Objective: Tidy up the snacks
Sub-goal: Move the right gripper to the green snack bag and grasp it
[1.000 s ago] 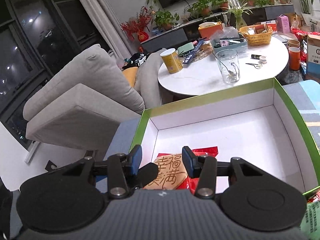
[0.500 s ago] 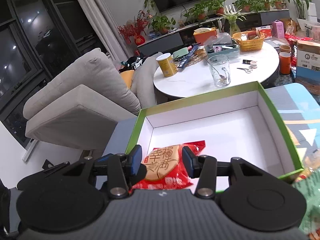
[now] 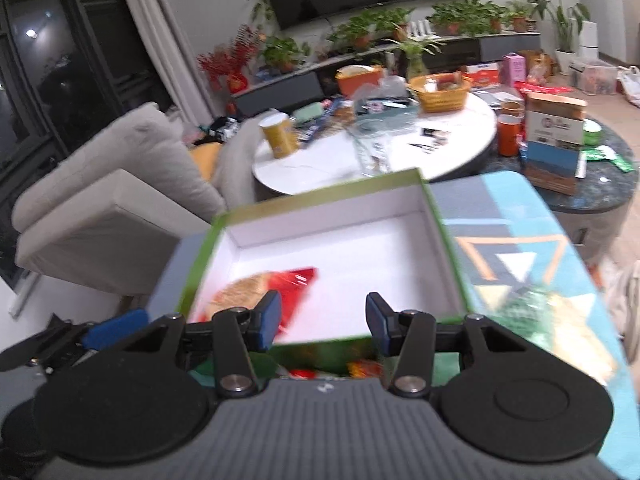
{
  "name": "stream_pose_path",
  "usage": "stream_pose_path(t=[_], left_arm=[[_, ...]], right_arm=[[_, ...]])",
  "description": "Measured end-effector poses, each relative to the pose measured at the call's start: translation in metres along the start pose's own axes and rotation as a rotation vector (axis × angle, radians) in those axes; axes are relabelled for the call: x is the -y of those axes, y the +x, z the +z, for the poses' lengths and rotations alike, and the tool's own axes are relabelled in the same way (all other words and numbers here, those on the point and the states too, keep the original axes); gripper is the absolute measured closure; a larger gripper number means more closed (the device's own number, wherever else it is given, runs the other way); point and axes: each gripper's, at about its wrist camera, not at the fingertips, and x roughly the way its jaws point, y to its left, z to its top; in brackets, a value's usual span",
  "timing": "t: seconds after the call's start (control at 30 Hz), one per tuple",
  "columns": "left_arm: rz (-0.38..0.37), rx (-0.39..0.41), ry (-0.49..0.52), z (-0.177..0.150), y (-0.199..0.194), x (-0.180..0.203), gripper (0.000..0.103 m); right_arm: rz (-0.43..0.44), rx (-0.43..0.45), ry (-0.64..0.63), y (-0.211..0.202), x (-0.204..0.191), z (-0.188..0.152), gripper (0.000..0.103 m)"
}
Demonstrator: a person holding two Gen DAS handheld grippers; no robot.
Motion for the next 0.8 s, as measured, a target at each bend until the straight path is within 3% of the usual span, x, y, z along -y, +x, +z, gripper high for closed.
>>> stream_pose_path(t=[0.07, 0.17, 0.3, 0.4, 0.53, 0.8], left_arm=[[-0.006, -0.018, -0.011, -0.003, 0.002, 0.005, 0.036], [-0.019, -0.044, -0.019, -0.009, 0.006, 0.017, 0.035], [-0.036, -0.076, -0.012, -0.012, 0.012, 0.035, 0.035], [-0.054, -0.088, -0.011, -0.013, 0.016, 0.047, 0.031], [-0.087, -0.112, -0.023, -0.016, 0.023, 0.062, 0.028], [-0.148, -0.170, -0.018, -0.023, 0.042, 0.089, 0.028]], right_arm=[[-0.029, -0.004, -0.010, -0.003, 0.007, -0.001, 0.081], [-0.079, 0.007, -0.014, -0.010, 0.021, -0.004, 0.071], [-0.132, 0.011, 0.003, -0.017, 0.042, -0.004, 0.068], [-0.156, 0.009, 0.024, -0.018, 0.055, -0.005, 0.055], [-0.191, 0.001, 0.025, -0.017, 0.067, -0.010, 0.055], [-0.175, -0.023, 0.040, -0.011, 0.084, -0.023, 0.056]])
